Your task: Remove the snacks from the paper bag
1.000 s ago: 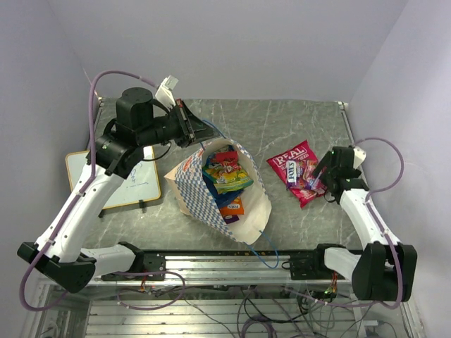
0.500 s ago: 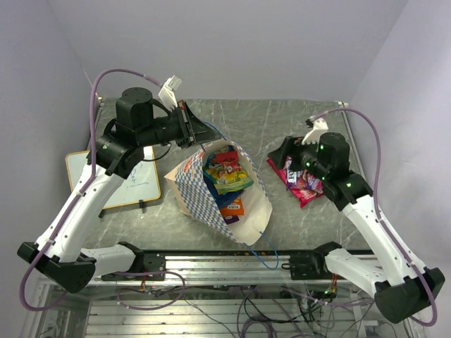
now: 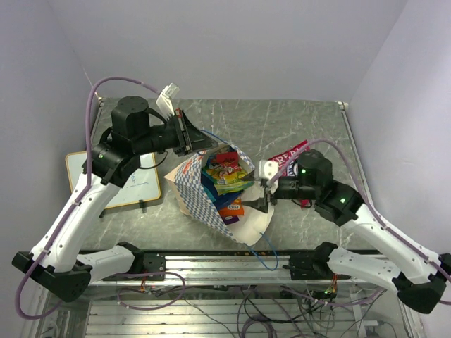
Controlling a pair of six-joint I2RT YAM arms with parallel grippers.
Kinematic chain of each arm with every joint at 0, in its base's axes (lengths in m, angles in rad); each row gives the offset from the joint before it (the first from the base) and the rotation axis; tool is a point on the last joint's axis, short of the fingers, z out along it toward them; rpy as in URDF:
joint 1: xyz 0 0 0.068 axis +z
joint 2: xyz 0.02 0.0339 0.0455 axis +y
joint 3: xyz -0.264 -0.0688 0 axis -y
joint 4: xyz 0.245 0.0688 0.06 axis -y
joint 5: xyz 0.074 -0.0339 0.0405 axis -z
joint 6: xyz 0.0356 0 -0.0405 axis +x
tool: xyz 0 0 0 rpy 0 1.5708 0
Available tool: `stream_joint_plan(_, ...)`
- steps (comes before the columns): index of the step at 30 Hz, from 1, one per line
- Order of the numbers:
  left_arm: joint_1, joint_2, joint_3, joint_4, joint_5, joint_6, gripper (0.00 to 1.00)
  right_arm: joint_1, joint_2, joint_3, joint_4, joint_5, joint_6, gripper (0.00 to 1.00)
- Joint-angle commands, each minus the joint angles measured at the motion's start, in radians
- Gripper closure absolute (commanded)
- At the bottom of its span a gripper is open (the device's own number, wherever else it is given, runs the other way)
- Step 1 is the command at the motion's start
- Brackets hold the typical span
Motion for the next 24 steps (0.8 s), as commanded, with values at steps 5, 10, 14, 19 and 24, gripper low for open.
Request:
stream_joint_plan(5,-0.014,-0.016,0.013,0.081,0.022,-0.035,0.93,0.184,0.173,-0.025,-0.017,0.212,-0.503,0.41)
stream_joint_plan(10,-0.03,-0.008,0.018,0.084,0.024,-0.031,0.93,0.209,0.278,-0.091,0.104,0.347,-0.607,0.45)
stream_joint_plan(14,-0.035,0.001,0.024,0.061,0.027,-0.014,0.93,0.204,0.297,-0.214,0.33,0.424,-0.609,0.44)
stream_joint_plan(19,-0.038,0.001,0.016,0.052,0.025,-0.013,0.93,0.165,0.339,-0.3,0.541,0.434,-0.544,0.45)
stream_joint_plan(24,-0.038,0.006,0.037,0.009,0.02,0.007,0.93,0.148,0.392,-0.327,0.617,0.409,-0.533,0.49)
